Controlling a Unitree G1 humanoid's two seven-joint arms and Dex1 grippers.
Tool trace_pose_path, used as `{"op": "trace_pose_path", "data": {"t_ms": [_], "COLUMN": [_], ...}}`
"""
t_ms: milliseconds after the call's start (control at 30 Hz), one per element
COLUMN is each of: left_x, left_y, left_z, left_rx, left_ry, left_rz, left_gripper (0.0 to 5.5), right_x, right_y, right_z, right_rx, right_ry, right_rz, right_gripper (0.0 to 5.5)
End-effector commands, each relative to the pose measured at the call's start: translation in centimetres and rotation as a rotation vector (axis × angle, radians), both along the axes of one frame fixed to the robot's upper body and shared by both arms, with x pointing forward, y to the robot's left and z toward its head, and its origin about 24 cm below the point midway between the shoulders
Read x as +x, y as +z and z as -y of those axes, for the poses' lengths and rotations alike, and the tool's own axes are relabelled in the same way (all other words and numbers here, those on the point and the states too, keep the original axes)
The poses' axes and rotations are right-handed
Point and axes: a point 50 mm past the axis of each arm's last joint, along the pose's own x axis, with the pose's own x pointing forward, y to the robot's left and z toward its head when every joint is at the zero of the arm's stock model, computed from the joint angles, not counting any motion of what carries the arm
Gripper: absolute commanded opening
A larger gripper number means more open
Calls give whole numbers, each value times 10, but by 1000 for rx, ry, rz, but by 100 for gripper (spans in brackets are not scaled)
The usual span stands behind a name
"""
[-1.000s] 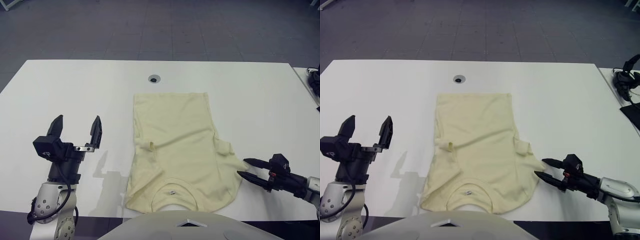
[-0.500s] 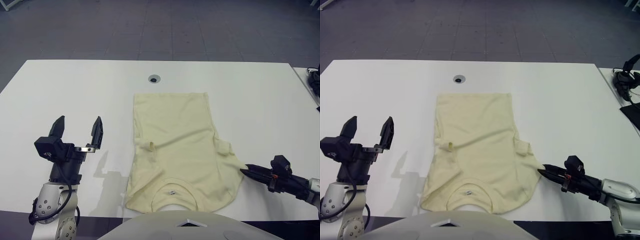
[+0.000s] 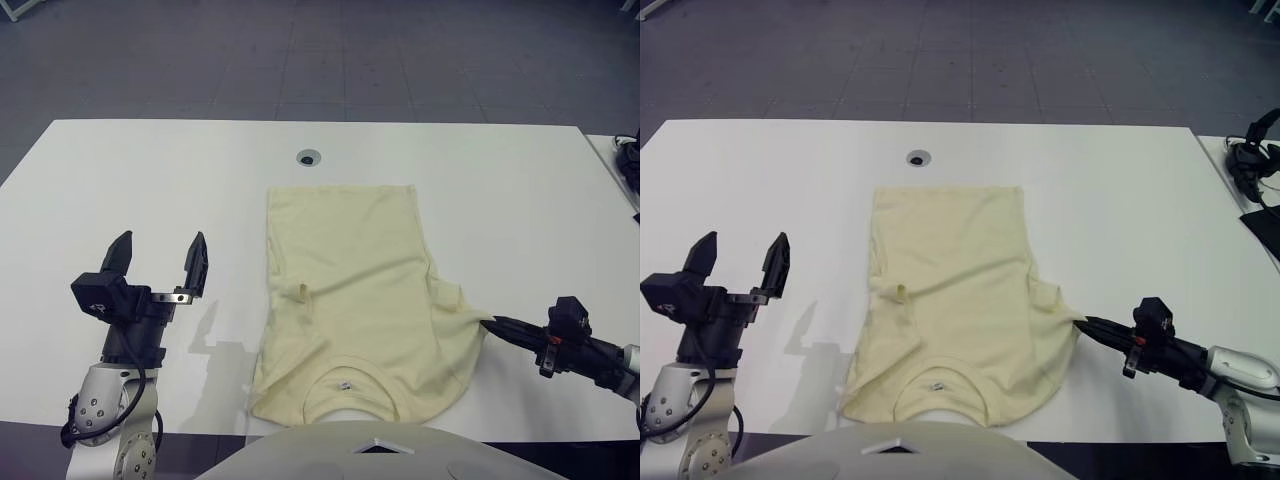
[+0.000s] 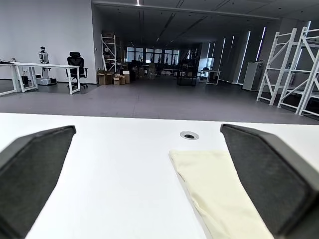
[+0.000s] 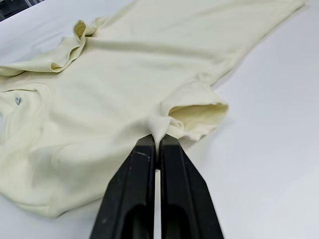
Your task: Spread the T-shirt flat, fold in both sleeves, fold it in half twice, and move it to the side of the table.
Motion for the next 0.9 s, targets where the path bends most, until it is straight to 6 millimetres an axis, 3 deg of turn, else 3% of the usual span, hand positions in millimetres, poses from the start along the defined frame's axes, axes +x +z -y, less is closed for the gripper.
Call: {"op": "trace_pose_path", "data": {"t_ms": [33, 167, 900], "left_x": [1, 1, -1], "left_y": [-4, -5, -13], "left_z": [4, 6, 17], "left_rx": [13, 14, 7], "left_ry": [-28, -35, -88], "left_rz": [-22, -21, -43], "left_gripper": [540, 540, 540], "right_x": [9, 10, 13], "right_y": [8, 7, -13], "right_z": [-23, -43, -87], "right_rx": [-14, -35, -116], "right_ry": [80, 172, 327], "right_rz": [79, 102, 168], "right_gripper": [1, 1, 1]}}
